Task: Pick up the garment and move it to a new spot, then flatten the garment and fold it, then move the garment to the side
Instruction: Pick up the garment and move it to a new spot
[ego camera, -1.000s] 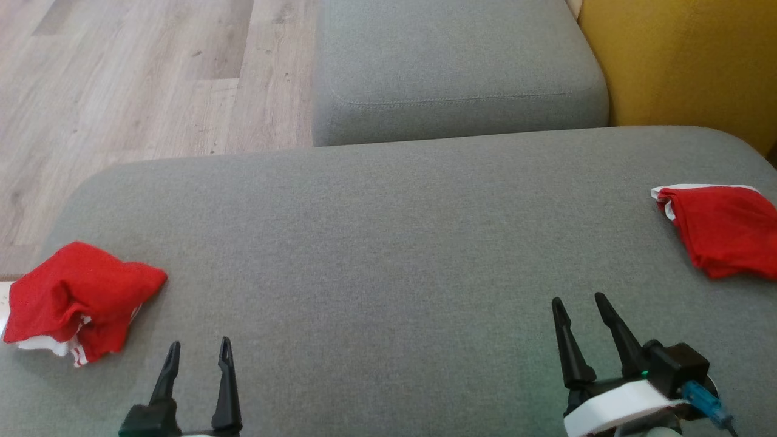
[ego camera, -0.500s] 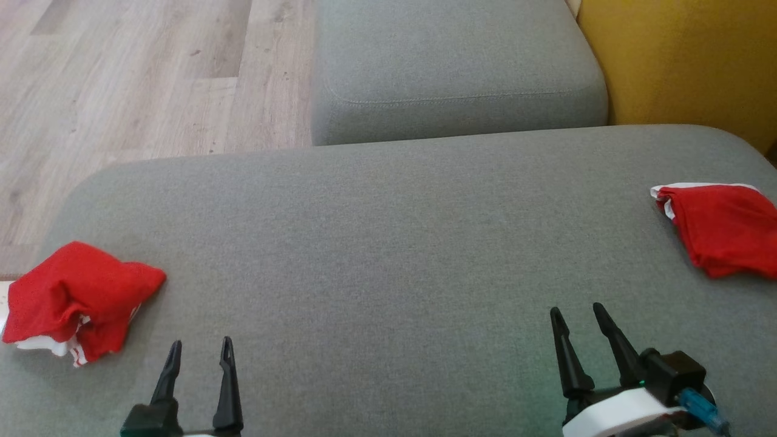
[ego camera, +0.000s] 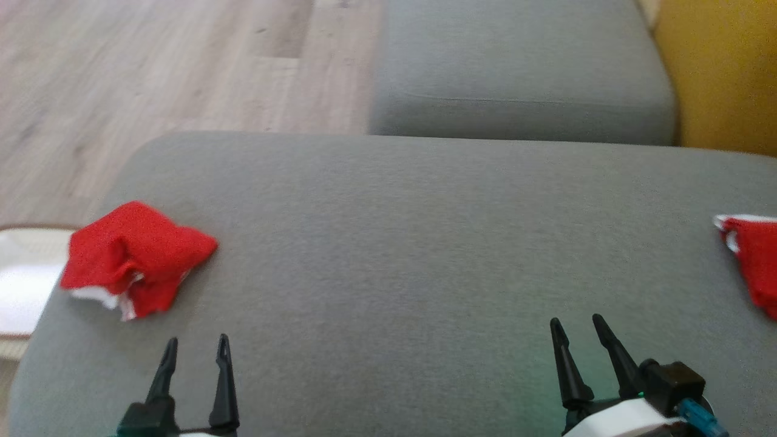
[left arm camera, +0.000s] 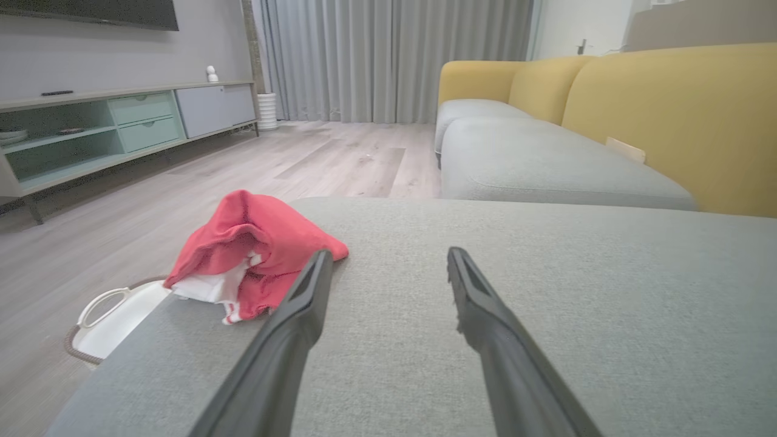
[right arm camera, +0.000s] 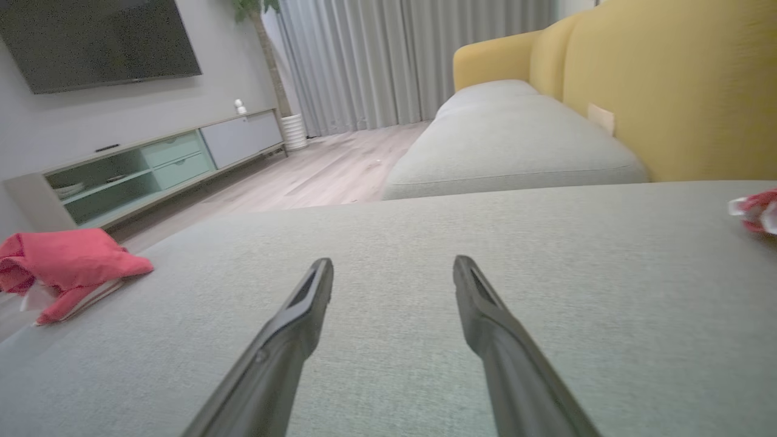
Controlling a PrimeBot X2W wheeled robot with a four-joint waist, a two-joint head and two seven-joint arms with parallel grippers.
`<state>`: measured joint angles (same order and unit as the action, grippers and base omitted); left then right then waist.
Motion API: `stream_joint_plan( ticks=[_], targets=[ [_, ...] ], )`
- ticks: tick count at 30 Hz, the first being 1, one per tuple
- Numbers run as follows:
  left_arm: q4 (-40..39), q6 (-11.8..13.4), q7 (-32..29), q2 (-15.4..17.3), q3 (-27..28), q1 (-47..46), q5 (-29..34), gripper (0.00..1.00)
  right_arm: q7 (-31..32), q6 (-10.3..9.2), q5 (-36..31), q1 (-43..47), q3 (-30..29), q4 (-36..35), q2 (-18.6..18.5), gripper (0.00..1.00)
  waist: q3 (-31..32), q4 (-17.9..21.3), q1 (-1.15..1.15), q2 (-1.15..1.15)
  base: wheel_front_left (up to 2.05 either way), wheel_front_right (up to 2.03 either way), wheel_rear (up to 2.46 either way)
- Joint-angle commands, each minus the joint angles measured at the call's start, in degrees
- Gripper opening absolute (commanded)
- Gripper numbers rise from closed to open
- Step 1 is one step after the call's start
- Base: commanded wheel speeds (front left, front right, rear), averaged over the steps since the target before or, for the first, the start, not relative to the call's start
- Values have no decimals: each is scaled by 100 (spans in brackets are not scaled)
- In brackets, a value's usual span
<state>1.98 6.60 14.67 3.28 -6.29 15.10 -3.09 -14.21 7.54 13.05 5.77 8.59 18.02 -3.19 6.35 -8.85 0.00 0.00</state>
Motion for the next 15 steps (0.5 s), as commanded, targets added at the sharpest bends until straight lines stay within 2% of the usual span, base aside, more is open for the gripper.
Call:
stream_joint_plan(
  ticks=[1, 10, 15],
  targets=[
    [-214, 11, 33, -40, 250, -271, 67, 100, -79, -5, 5, -182, 112, -201, 4, 100, -41, -353, 0, 0, 0, 0, 0],
    [-294, -26, 33, -11, 489, -165, 120, 100, -79, -5, -13, -99, 69, -196, 18, 100, -119, -1321, 0, 0, 0, 0, 0],
    [-349, -23, 33, -10, 566, -118, 143, 100, -79, -5, -44, -73, 68, -190, 21, 100, -177, -1715, 0, 0, 0, 0, 0]
  ],
)
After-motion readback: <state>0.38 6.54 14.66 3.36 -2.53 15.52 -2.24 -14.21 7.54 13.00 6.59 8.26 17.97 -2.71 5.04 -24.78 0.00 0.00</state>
